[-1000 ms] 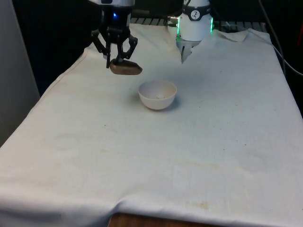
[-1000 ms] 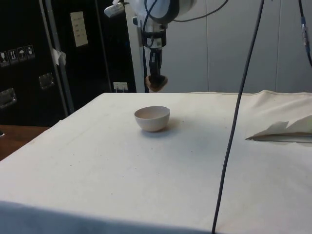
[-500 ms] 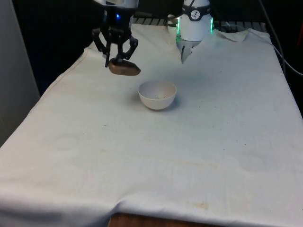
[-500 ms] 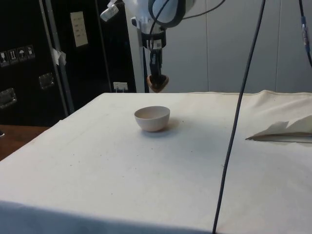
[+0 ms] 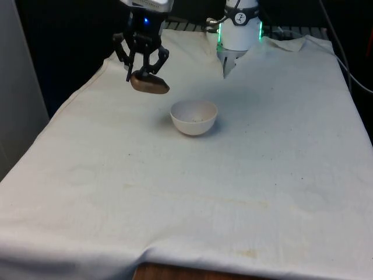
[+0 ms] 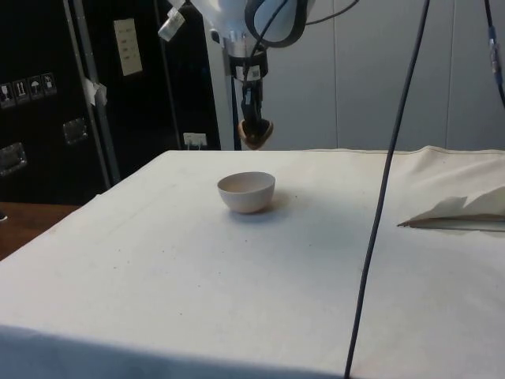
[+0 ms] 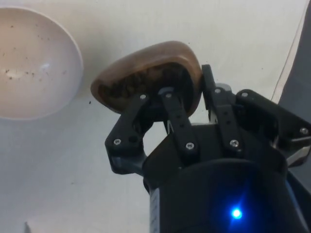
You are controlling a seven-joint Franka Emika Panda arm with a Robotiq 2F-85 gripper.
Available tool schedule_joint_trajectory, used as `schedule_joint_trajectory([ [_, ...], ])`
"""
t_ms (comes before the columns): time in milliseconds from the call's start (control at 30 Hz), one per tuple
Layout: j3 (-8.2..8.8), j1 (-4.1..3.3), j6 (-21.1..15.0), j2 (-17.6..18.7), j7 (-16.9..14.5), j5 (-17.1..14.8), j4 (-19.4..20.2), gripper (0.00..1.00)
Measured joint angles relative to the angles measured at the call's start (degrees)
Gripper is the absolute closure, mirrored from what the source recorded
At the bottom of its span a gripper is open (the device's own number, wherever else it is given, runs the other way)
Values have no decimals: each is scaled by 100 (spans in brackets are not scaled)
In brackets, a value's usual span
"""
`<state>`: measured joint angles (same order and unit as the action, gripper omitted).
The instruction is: Pour the coffee beans from the cup into the bowl.
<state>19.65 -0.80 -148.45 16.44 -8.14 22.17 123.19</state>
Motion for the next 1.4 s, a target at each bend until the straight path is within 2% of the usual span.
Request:
schedule_joint_trajectory([
  [767, -201, -80, 195, -11, 814, 441, 0, 96],
  [1400, -378, -138, 470, -52, 1782, 1295, 23, 96],
])
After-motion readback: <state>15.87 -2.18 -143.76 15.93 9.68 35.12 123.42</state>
